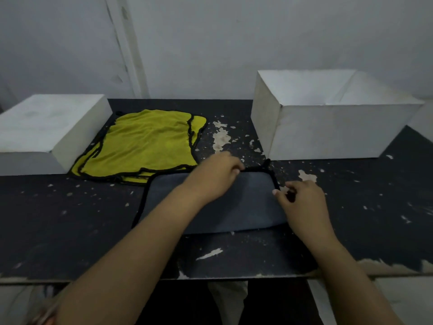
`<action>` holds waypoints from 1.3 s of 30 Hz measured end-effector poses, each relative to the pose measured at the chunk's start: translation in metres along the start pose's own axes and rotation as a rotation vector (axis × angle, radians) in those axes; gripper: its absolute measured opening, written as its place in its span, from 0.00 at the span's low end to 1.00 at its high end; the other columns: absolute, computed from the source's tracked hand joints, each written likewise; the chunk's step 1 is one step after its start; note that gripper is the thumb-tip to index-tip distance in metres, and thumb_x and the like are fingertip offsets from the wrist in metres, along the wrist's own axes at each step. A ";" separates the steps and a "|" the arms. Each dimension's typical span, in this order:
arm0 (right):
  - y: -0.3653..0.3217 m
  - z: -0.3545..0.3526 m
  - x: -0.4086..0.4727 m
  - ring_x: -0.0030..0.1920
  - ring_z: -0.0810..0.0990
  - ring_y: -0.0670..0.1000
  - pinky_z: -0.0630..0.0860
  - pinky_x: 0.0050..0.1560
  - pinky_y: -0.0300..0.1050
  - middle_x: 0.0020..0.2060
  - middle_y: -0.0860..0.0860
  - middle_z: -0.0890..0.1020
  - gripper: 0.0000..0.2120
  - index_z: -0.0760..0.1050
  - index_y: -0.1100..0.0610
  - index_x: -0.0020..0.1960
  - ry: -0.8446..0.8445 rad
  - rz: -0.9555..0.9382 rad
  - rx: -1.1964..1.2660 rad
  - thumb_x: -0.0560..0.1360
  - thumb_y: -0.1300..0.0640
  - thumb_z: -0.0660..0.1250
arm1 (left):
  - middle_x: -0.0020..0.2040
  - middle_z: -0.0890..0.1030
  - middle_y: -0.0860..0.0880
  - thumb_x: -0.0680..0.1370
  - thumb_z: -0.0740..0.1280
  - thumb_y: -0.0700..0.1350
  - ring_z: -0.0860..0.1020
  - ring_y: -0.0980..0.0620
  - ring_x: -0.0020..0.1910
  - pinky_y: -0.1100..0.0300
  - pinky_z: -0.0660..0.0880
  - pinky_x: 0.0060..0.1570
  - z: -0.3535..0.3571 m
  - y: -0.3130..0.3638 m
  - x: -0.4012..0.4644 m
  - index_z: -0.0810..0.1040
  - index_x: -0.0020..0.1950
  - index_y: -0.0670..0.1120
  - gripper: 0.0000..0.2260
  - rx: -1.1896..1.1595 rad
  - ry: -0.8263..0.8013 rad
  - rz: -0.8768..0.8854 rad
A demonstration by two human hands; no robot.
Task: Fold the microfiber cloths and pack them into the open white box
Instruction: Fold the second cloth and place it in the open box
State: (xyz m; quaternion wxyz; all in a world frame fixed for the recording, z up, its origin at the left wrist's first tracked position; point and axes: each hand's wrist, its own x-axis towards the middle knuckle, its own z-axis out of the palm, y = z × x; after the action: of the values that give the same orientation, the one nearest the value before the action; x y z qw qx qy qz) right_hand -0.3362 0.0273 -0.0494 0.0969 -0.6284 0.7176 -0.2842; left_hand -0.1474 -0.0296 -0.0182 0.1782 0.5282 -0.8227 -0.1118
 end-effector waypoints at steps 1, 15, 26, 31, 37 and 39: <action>0.000 0.000 -0.006 0.56 0.72 0.57 0.68 0.58 0.47 0.53 0.59 0.77 0.19 0.76 0.62 0.59 0.014 0.002 -0.027 0.74 0.50 0.67 | 0.57 0.76 0.46 0.79 0.59 0.41 0.74 0.46 0.57 0.50 0.71 0.59 0.008 0.010 0.008 0.77 0.60 0.49 0.13 -0.017 -0.038 0.041; -0.016 0.005 -0.037 0.56 0.69 0.55 0.67 0.57 0.47 0.55 0.57 0.72 0.16 0.72 0.62 0.56 0.079 0.025 -0.196 0.77 0.50 0.61 | 0.57 0.76 0.42 0.76 0.58 0.31 0.77 0.43 0.53 0.53 0.71 0.45 0.030 0.058 0.046 0.74 0.59 0.42 0.15 0.512 -0.176 0.295; -0.042 -0.018 -0.032 0.40 0.76 0.51 0.69 0.38 0.43 0.44 0.54 0.79 0.02 0.72 0.58 0.47 0.058 0.095 0.265 0.75 0.61 0.64 | 0.45 0.82 0.46 0.68 0.64 0.31 0.78 0.47 0.47 0.55 0.74 0.49 -0.003 0.033 0.043 0.81 0.41 0.44 0.11 0.025 0.019 0.149; -0.074 -0.014 -0.043 0.47 0.75 0.46 0.70 0.46 0.36 0.48 0.50 0.78 0.12 0.73 0.55 0.54 0.149 -0.119 0.455 0.74 0.67 0.63 | 0.42 0.84 0.47 0.66 0.64 0.31 0.79 0.52 0.44 0.62 0.71 0.44 -0.032 0.008 0.033 0.83 0.40 0.44 0.12 -0.031 0.181 0.158; -0.108 0.011 -0.059 0.52 0.79 0.53 0.77 0.49 0.48 0.50 0.55 0.81 0.20 0.72 0.55 0.60 0.138 -0.387 0.455 0.72 0.70 0.62 | 0.38 0.81 0.47 0.64 0.68 0.29 0.76 0.52 0.38 0.73 0.65 0.35 -0.069 -0.041 0.003 0.82 0.38 0.42 0.09 -0.008 0.212 0.104; -0.118 0.023 -0.063 0.52 0.81 0.53 0.78 0.48 0.48 0.50 0.55 0.83 0.20 0.73 0.57 0.61 0.120 -0.473 0.430 0.71 0.70 0.61 | 0.39 0.83 0.46 0.65 0.70 0.31 0.77 0.52 0.38 0.70 0.66 0.35 -0.077 -0.058 -0.011 0.83 0.37 0.42 0.08 0.028 0.218 0.074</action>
State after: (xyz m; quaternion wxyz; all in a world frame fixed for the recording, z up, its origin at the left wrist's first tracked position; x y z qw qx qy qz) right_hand -0.2125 0.0755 -0.0190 0.1160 -0.7250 0.4798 -0.4804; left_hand -0.0633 -0.0440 0.0282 0.2632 0.5091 -0.8187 -0.0355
